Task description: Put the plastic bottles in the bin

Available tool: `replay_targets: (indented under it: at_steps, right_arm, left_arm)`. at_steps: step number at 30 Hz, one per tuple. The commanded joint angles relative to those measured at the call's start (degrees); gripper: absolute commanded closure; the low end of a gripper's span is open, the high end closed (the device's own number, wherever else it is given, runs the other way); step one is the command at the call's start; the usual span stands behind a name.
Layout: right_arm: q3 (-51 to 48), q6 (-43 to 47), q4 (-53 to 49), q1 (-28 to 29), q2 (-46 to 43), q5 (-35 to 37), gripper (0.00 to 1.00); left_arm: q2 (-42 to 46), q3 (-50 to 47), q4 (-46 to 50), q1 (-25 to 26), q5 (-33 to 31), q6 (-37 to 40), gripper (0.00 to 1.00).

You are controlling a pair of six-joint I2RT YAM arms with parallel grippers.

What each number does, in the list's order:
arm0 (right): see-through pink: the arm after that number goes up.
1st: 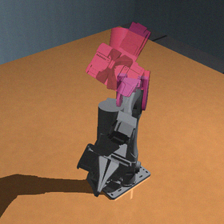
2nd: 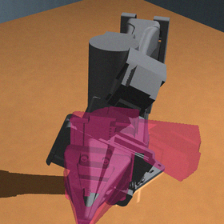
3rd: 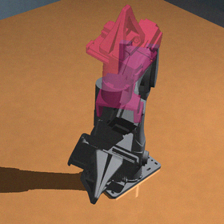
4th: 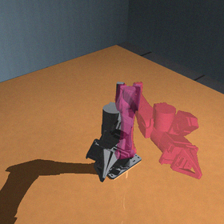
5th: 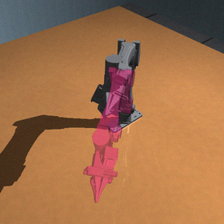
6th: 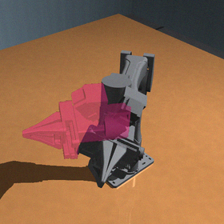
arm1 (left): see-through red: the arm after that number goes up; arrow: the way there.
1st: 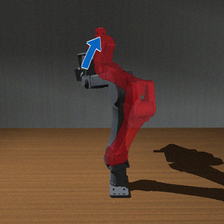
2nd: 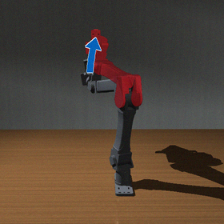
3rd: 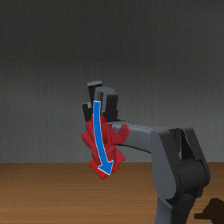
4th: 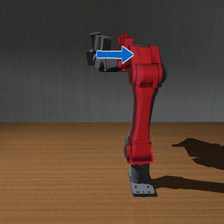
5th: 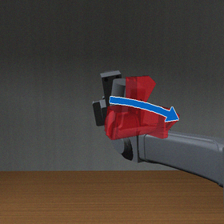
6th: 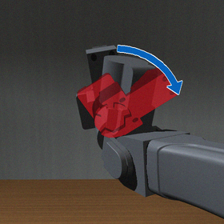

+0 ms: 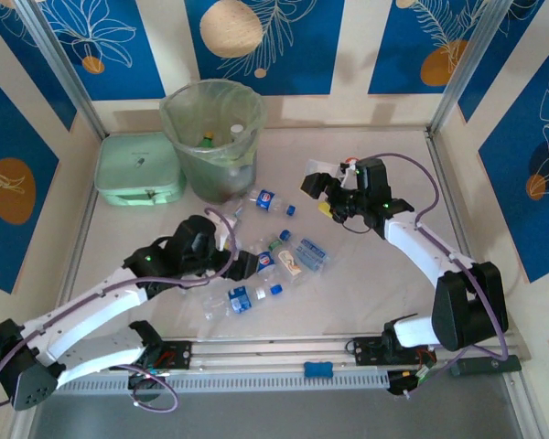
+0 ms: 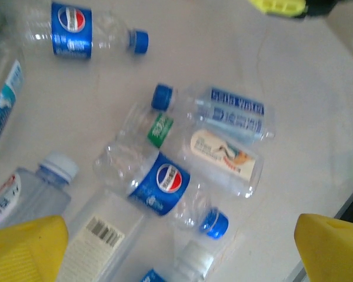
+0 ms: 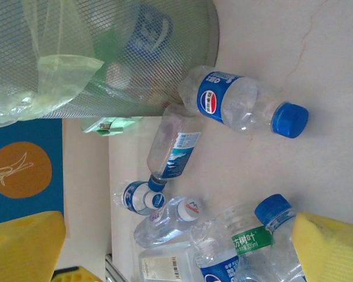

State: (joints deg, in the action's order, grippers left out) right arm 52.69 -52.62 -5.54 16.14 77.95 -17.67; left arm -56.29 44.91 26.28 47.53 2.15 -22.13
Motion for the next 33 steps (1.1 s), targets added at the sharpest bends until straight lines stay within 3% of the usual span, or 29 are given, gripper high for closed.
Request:
replay_targets:
  at_steps: [1, 7, 13, 27, 33]
  right_arm:
    - [-1.14, -1.25, 0.79, -0.62, -2.51, 1.34, 0.01]
    - [-3.46, -2.20, 1.41, -1.44, -4.97, 3.72, 0.01]
    - [-4.61, -2.79, 1.34, -1.83, -5.71, 4.31, 0.01]
    - [-4.96, -3.45, 2.82, -1.54, -3.58, 1.50, 0.01]
    - [-5.22, -3.27, 2.56, -1.45, -4.11, 1.85, 0.01]
  left_arm:
    - [-3.53, 0.82, 6.70, 3.30, -3.31, 2.32, 0.02]
    - [-12.24, 5.55, 15.31, 9.56, -6.78, 7.04, 0.02]
    - [-16.68, 6.62, 17.38, 13.40, -7.70, 7.77, 0.01]
    - [-21.84, 4.06, 18.11, 15.64, -12.85, 4.71, 0.06]
    - [-25.36, 2.27, 15.27, 16.15, -12.17, 3.29, 0.09]
